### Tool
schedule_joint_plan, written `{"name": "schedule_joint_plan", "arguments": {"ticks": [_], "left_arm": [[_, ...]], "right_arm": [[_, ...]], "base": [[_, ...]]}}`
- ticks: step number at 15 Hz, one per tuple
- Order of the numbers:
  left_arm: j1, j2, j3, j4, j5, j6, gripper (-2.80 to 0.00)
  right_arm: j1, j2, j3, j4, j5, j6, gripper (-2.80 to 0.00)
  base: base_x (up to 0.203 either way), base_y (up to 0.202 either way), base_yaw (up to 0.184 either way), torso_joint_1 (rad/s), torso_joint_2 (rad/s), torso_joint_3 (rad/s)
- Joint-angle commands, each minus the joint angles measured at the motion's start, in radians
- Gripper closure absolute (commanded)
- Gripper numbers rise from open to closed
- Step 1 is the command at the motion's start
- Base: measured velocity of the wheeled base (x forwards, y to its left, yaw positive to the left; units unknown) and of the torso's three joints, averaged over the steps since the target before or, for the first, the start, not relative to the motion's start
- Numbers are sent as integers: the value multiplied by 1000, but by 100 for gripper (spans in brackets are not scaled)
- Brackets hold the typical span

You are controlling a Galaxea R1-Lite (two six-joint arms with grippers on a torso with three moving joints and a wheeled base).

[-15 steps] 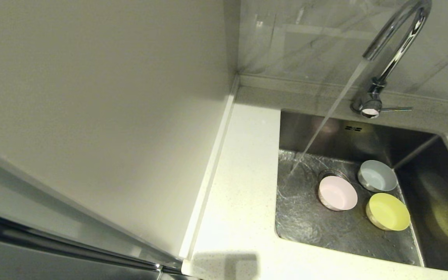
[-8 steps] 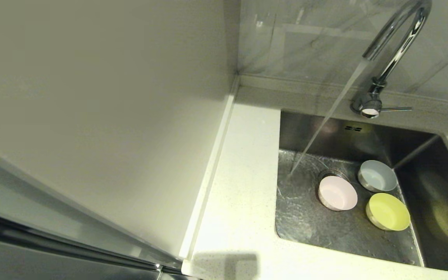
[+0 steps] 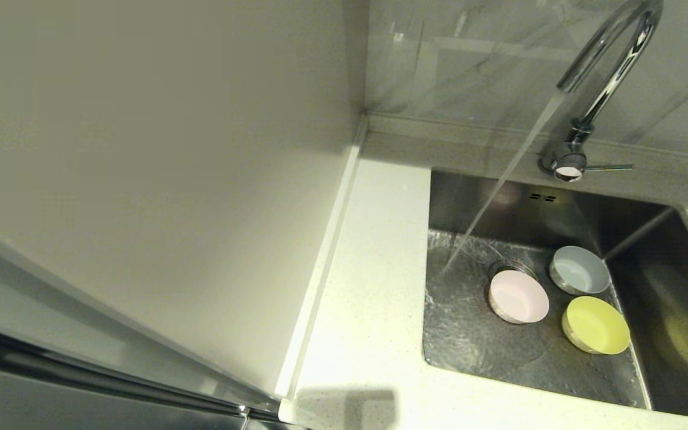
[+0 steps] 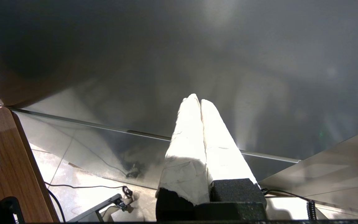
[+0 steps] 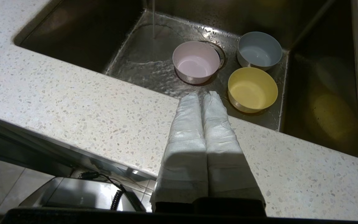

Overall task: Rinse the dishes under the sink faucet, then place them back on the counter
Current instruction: Wait for the water to rinse the bowl

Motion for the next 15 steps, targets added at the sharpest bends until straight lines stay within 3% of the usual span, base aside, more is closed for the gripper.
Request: {"name": "schedule_joint_plan", "arguments": {"ticks": [1, 15], "left_arm": [[0, 0, 3, -1, 0, -1, 0], [0, 0, 3, -1, 0, -1, 0]], "right_arm": [[0, 1, 0, 0, 1, -1, 0], [0, 1, 0, 0, 1, -1, 0]], "base": [[0, 0, 0, 0, 0, 0], [0, 0, 0, 0, 0, 0]]}}
